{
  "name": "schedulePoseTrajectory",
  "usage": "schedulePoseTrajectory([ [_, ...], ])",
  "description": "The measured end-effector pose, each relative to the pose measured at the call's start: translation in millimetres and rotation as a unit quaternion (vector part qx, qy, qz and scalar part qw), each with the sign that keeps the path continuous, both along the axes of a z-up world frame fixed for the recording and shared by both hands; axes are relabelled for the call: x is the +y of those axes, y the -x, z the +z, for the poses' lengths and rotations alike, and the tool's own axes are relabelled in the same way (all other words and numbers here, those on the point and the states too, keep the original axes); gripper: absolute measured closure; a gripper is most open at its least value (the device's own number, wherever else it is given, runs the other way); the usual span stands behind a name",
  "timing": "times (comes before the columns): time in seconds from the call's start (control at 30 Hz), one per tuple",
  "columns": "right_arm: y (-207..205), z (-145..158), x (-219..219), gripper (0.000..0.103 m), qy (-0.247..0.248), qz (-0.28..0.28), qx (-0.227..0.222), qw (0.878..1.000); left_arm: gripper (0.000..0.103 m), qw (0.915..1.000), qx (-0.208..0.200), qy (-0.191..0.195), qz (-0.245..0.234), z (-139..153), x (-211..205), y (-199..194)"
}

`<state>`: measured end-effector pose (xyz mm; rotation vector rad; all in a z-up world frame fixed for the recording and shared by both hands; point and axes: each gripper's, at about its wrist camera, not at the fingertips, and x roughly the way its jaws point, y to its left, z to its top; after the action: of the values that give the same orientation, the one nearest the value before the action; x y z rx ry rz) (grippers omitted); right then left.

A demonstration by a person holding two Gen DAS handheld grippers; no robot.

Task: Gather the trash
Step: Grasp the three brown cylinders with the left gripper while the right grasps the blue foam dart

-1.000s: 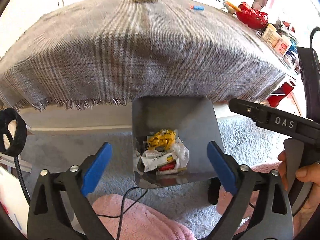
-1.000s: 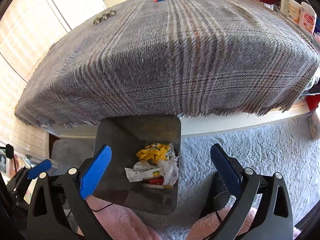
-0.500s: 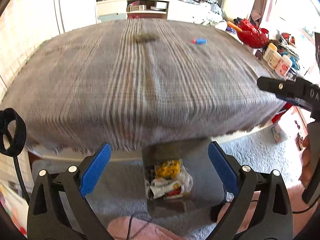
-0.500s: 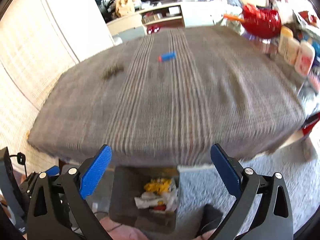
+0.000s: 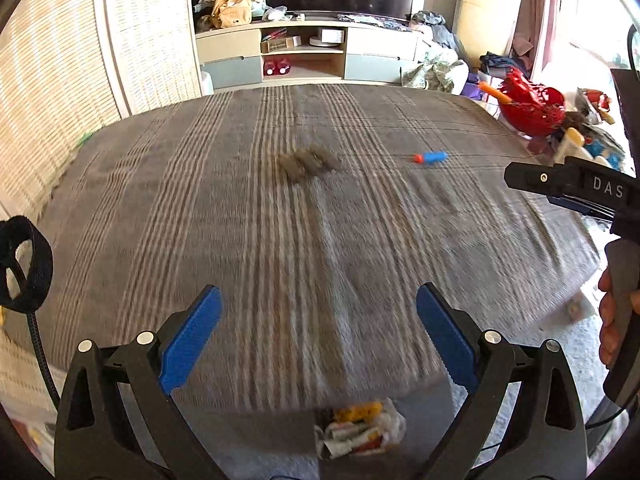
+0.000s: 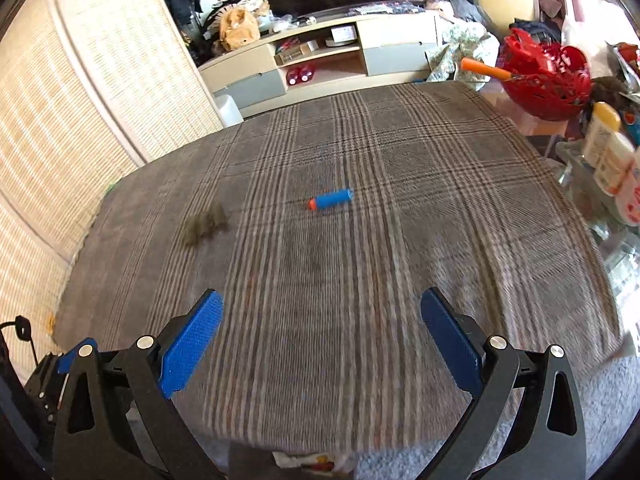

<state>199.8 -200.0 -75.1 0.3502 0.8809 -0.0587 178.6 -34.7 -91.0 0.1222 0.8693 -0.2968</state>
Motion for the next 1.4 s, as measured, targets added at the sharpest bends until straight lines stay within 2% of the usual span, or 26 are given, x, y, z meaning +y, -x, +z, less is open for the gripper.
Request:
schedulePoseTrajectory([
  [0.23, -56, -13, 4, 0.006, -0.015, 0.009, 0.013, 1.000, 0.010, 0.9999, 0.007, -0.011, 0.003, -10, -6, -52],
  [0.4, -85, -24, 2, 0.034, -0.024, 0.014, 0.032, 0.999, 0.010, 1.0000, 0.002, -0.007, -0.003, -11, -14, -77],
  [0.6, -111, -45, -1, 0.044, -0.050, 0.009, 0.056, 0.997, 0.011, 0.9998, 0.003, -0.008, -0.017, -16, -25, -102],
  [0.7, -118, -51, -5, 0.044, -0.061, 0.000, 0.058, 0.996, 0.011, 0.9998, 0.001, -0.011, -0.019, -18, -26, -109],
  [1.17, -151, -53, 1, 0.048, -0.010, -0.006, 0.058, 0.998, 0.011, 0.9995, 0.019, -0.012, -0.024, -43, -40, -148],
  [1.33, -159, -55, -2, 0.061, 0.011, -0.005, 0.057, 0.998, 0.011, 0.9992, 0.024, -0.020, -0.025, -51, -44, -160],
  [1.4, -161, -56, -4, 0.069, 0.013, -0.007, 0.054, 0.998, 0.011, 0.9989, 0.033, -0.026, -0.021, -56, -45, -165],
])
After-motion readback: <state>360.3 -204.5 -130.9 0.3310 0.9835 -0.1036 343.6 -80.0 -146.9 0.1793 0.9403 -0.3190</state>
